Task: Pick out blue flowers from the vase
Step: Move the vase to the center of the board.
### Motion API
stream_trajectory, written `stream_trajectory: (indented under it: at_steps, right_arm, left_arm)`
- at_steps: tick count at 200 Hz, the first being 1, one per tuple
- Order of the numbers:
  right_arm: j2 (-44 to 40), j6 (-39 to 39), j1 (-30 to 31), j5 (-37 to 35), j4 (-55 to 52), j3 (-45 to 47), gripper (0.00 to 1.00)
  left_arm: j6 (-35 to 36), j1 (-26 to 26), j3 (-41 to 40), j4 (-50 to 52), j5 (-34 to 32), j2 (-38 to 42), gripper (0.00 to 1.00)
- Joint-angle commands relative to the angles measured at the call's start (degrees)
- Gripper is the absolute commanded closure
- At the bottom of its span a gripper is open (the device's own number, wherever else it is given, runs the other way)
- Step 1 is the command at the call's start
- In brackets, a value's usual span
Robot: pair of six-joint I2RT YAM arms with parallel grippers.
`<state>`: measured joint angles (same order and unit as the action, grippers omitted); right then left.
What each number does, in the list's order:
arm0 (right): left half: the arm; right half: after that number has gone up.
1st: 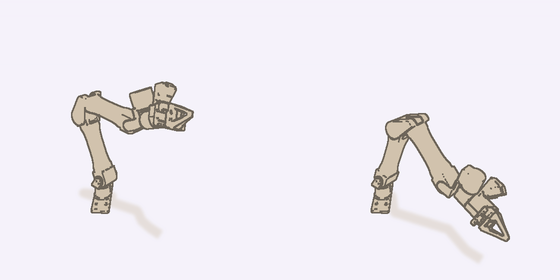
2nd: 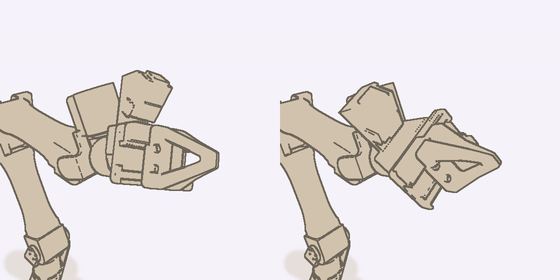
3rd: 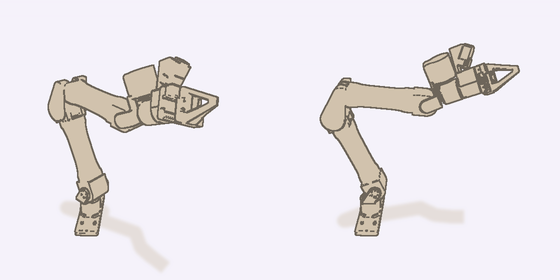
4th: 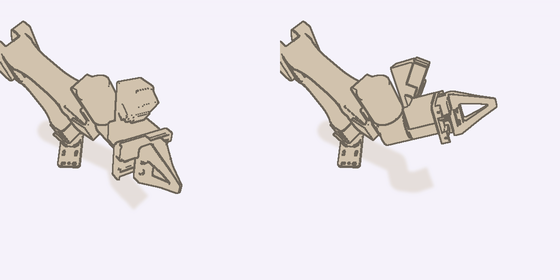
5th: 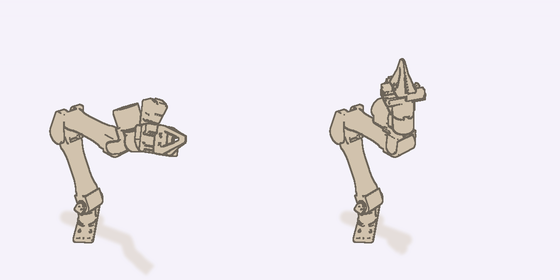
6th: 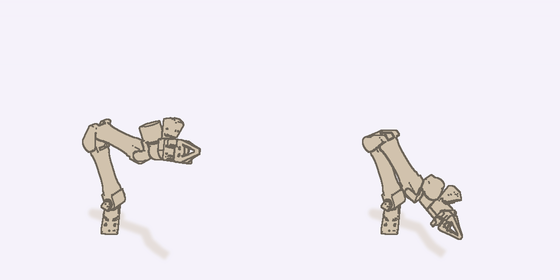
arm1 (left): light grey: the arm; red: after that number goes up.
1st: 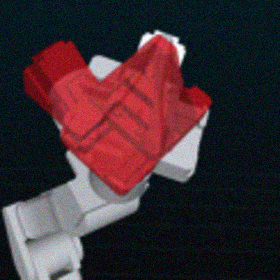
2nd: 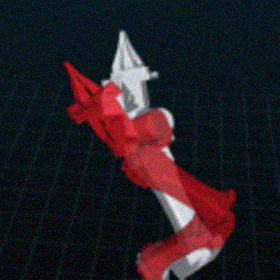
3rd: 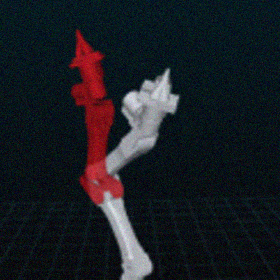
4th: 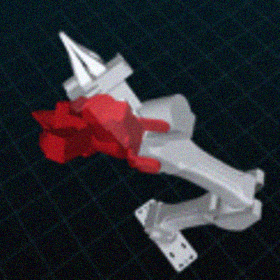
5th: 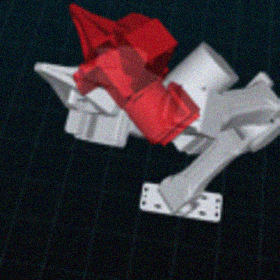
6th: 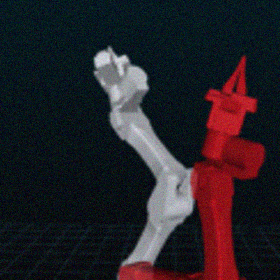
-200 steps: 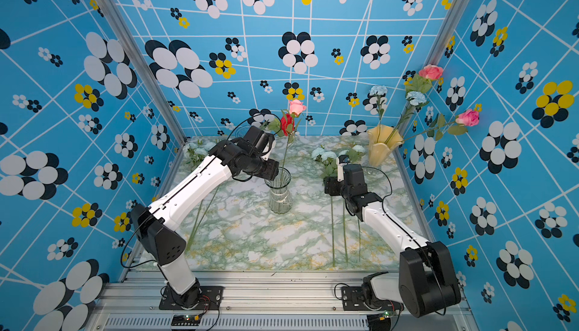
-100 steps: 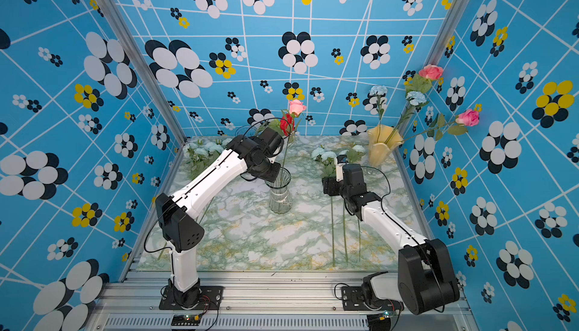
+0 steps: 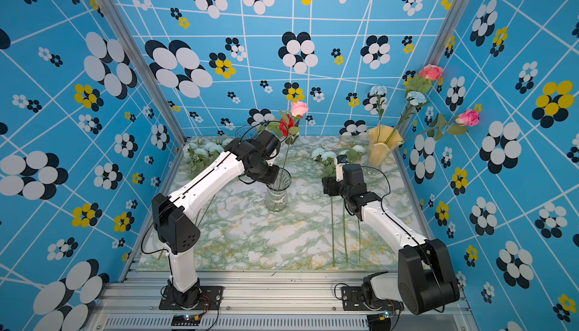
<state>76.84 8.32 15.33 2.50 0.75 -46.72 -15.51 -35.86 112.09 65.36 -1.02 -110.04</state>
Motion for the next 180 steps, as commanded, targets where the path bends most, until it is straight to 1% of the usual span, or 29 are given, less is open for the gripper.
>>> stream_trajectory:
  at_steps: [1,33,51,82,114,135,165,180]
  right_arm:
    - [-0.01,-0.03,0.4,0.69,1.8,0.48,0.23]
    - [0.75,-0.33,0.4,0.57,1.36,0.04,0.23]
    - [1.01,-0.31,0.38,0.79,1.36,-0.21,0.23]
    - [1.3,-0.24,0.4,1.01,1.31,-0.29,0.23]
    - [1.69,-0.2,0.39,1.2,1.27,-0.57,0.23]
    - [2.04,-0.23,0.4,1.45,1.27,-0.73,0.23]
    - [2.55,-0.23,0.4,1.48,1.09,-0.96,0.23]
    - [2.51,-0.27,0.41,1.5,1.0,-0.92,0.23]
  left_arm:
    - [0.76,1.05,-1.35,0.32,-1.45,1.48,0.85]
    - [1.73,1.99,-2.54,1.26,-1.89,2.29,0.93]
    - [2.25,3.83,-5.69,-0.96,0.1,3.79,1.0]
    - [2.78,9.2,-12.42,-7.43,8.14,10.08,1.0]
    - [2.94,15.02,-16.75,-10.46,15.27,13.25,1.0]
    - [3.35,18.82,-18.11,-10.34,17.89,13.87,1.0]
    - [4.38,24.48,-18.2,-9.31,18.49,13.43,1.0]
    - [4.61,27.41,-18.07,-9.39,19.78,12.49,1.0]
